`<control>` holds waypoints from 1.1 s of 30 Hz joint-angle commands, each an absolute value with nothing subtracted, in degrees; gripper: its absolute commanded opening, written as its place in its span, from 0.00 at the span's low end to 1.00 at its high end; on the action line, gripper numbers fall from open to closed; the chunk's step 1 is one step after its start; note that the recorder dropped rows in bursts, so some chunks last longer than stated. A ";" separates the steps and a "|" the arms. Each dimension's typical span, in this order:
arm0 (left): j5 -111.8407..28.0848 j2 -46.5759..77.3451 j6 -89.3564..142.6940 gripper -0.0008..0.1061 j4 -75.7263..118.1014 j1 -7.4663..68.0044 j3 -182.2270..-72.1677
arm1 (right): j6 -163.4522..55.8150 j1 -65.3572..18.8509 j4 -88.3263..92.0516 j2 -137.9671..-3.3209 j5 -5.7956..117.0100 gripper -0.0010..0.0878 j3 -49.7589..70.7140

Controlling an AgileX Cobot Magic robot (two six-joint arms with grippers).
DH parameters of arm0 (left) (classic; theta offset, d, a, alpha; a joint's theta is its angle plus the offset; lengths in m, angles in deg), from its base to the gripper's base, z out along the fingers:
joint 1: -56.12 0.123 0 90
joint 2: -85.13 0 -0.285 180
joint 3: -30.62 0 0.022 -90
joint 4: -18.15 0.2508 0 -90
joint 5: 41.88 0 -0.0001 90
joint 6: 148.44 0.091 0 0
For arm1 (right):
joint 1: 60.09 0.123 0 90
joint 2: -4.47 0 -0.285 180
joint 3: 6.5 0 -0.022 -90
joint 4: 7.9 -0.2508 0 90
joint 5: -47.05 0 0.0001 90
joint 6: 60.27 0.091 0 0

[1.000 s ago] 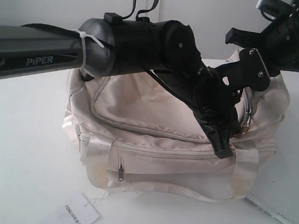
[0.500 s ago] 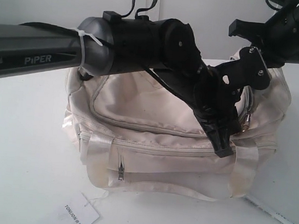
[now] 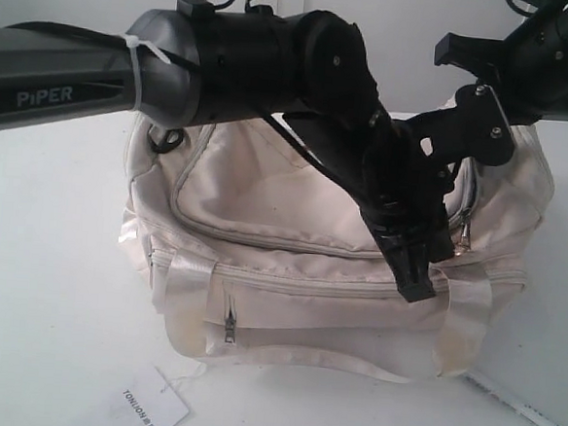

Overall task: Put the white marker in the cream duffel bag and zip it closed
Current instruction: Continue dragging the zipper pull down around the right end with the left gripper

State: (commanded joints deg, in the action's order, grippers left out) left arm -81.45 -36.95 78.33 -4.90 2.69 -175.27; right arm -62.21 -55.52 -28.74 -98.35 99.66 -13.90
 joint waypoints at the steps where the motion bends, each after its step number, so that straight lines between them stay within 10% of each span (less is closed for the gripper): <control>1: -81.81 -36.95 78.33 0.01 -4.90 2.69 -175.27 | -62.21 -55.52 -28.74 -98.35 99.66 0.01 -13.90; 33: -94.89 -36.95 77.06 0.01 8.50 2.82 -175.27 | -63.10 -55.52 -27.22 -98.11 99.66 0.01 -13.90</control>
